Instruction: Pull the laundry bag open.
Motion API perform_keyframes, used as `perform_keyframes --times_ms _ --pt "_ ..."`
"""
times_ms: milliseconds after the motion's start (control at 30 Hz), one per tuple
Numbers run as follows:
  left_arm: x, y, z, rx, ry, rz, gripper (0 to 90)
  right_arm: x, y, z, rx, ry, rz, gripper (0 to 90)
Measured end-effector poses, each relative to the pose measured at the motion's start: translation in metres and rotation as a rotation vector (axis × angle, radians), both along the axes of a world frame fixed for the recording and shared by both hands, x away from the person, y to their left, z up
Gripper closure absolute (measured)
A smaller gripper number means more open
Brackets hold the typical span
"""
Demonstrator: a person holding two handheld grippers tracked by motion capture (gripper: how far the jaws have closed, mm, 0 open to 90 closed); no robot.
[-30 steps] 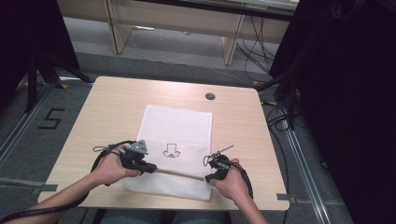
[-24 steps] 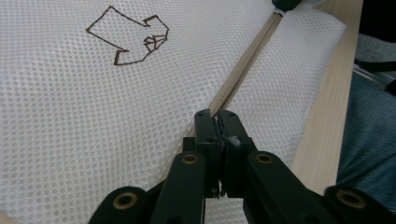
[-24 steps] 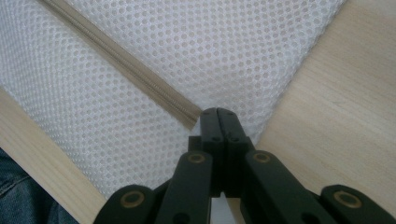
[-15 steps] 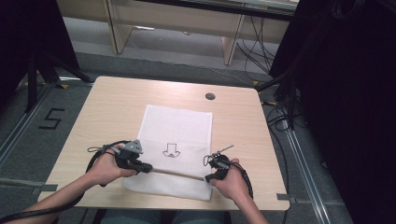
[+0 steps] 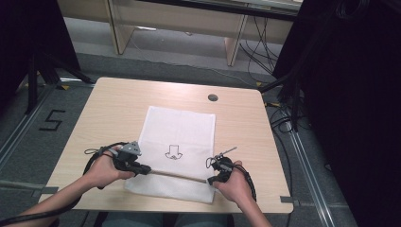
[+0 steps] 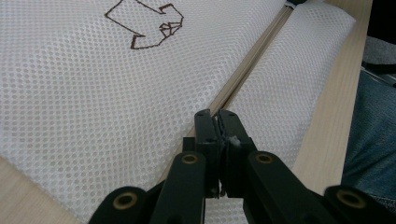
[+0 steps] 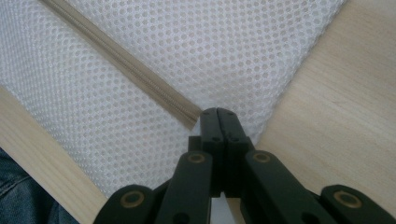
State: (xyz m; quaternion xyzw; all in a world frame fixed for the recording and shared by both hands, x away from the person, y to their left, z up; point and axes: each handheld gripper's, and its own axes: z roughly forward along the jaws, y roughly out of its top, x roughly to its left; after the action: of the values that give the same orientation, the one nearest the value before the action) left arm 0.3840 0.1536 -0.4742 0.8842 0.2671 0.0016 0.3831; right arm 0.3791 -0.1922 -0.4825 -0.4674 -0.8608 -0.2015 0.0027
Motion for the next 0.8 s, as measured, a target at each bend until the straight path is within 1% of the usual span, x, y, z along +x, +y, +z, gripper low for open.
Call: perform_keyframes --times_ms 33,100,200,267,300,400,467,500,533,567,600,633,667,700,733,767,800 --pt "0.000 0.000 0.000 -0.008 0.011 0.008 87.5 0.000 0.000 0.000 0.001 -0.002 0.001 90.0" --pt "0.000 0.000 0.000 0.001 -0.001 -0.002 87.5 0.000 0.000 0.000 0.001 -0.001 -0.001 90.0" --pt "0.000 0.000 0.000 0.004 -0.001 -0.002 87.6 0.000 0.000 0.000 0.001 -0.001 -0.001 90.0" --pt "0.000 0.001 -0.001 0.022 -0.010 -0.003 87.6 0.000 0.000 0.000 0.002 -0.002 -0.003 90.0" --pt "-0.001 0.001 -0.001 0.011 -0.001 0.008 87.6 0.000 0.000 0.000 0.003 -0.004 -0.002 90.0" --pt "0.000 0.003 -0.002 0.026 -0.014 -0.011 87.5 0.000 0.000 0.000 0.003 -0.002 -0.003 90.0" --pt "-0.001 0.004 -0.003 0.013 0.002 0.011 87.5 0.000 0.000 0.000 0.000 0.002 -0.004 90.0" --pt "0.000 0.005 -0.003 0.028 -0.010 0.003 87.6 0.000 0.000 0.000 0.002 -0.001 0.001 90.0" --pt "0.000 0.006 -0.003 0.027 -0.005 0.011 87.6 0.000 0.000 0.000 0.000 -0.001 0.001 90.0" --pt "0.000 0.009 -0.003 0.033 -0.006 0.007 87.6 0.000 0.000 0.000 0.003 -0.002 0.002 90.0" --pt "0.000 0.010 -0.004 0.023 0.003 0.025 87.5 0.000 0.000 0.000 0.004 -0.001 0.002 90.0" --pt "0.001 0.013 -0.004 0.033 -0.005 0.017 87.6 -0.001 0.000 0.000 0.003 -0.002 -0.002 90.0" --pt "0.000 0.014 -0.005 0.021 0.008 0.035 87.6 -0.001 0.000 0.000 0.004 -0.002 -0.002 90.0" --pt "0.000 0.016 -0.004 0.014 0.011 0.029 87.6 -0.001 0.000 0.000 0.003 -0.002 -0.001 90.0" --pt "0.000 0.017 -0.005 0.025 0.007 0.038 87.6 0.000 0.000 0.000 0.004 -0.002 0.001 90.0" --pt "0.000 0.019 -0.005 0.032 -0.004 0.024 87.6 0.000 0.000 0.000 0.001 0.002 -0.005 90.0" --pt "-0.001 0.020 -0.005 0.023 0.009 0.047 87.6 0.000 0.000 0.000 0.002 0.000 0.001 90.0"
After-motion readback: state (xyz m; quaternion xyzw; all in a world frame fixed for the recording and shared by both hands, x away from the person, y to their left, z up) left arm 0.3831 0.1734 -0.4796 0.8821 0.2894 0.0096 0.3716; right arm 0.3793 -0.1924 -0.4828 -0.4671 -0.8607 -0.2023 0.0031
